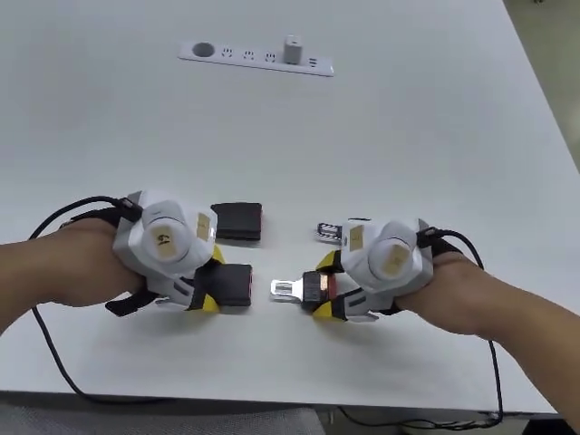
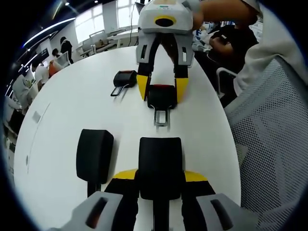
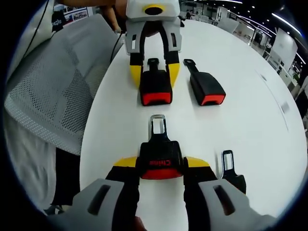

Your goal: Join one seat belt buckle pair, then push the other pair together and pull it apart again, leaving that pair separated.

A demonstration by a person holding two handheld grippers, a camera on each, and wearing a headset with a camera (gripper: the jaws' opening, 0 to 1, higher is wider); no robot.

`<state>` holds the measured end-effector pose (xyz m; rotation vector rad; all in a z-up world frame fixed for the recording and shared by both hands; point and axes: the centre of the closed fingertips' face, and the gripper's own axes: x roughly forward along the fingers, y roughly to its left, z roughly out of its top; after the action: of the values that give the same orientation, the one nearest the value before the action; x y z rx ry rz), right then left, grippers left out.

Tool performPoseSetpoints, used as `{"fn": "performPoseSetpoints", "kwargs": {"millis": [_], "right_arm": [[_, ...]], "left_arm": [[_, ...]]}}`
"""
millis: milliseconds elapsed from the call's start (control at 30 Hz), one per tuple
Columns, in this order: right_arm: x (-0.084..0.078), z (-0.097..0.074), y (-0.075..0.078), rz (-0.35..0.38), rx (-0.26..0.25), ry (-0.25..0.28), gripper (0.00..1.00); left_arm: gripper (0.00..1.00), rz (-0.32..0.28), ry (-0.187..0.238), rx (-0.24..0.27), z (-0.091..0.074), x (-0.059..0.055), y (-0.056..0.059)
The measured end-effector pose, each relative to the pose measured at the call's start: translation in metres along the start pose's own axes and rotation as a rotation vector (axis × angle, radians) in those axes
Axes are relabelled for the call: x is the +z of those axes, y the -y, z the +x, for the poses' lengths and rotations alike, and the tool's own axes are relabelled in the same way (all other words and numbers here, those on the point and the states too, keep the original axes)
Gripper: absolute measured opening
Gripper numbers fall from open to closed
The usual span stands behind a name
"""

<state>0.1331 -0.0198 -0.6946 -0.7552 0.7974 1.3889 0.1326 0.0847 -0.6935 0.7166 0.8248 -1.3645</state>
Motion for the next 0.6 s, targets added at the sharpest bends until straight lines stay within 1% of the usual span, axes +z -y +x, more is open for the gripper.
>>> {"fn": "performPoseSetpoints", "kwargs": {"millis": [200, 267, 333, 367, 433, 500, 600], "right_arm": [[0.012, 0.007, 0.002, -0.009, 0.002, -0.003, 0.33], [0.014, 0.008, 0.002, -0.009, 0.007, -0.008, 0.34], [0.016, 0.01, 0.002, -0.014, 0.011, -0.02, 0.34], [0.017, 0.011, 0.002, -0.015, 0.012, -0.023, 0.34], [0.019, 0.013, 0.002, -0.023, 0.014, -0.027, 0.34], [0.019, 0.013, 0.001, -0.032, 0.012, -0.035, 0.34], [0.022, 0.013, 0.0, -0.032, 0.013, -0.019, 0.33]], "left_arm": [[0.35, 0.004, -0.013, 0.003, 0.0, -0.001, -0.001], [0.35, 0.006, -0.01, 0.001, 0.0, 0.0, 0.0], [0.35, 0.001, 0.003, 0.001, 0.0, -0.001, 0.0], [0.35, -0.003, 0.016, 0.001, 0.0, -0.001, 0.0], [0.35, -0.004, 0.025, 0.002, 0.0, 0.0, 0.001], [0.35, -0.007, 0.028, 0.003, 0.0, -0.001, 0.0], [0.35, -0.004, 0.022, 0.002, 0.0, 0.001, 0.0]]}}
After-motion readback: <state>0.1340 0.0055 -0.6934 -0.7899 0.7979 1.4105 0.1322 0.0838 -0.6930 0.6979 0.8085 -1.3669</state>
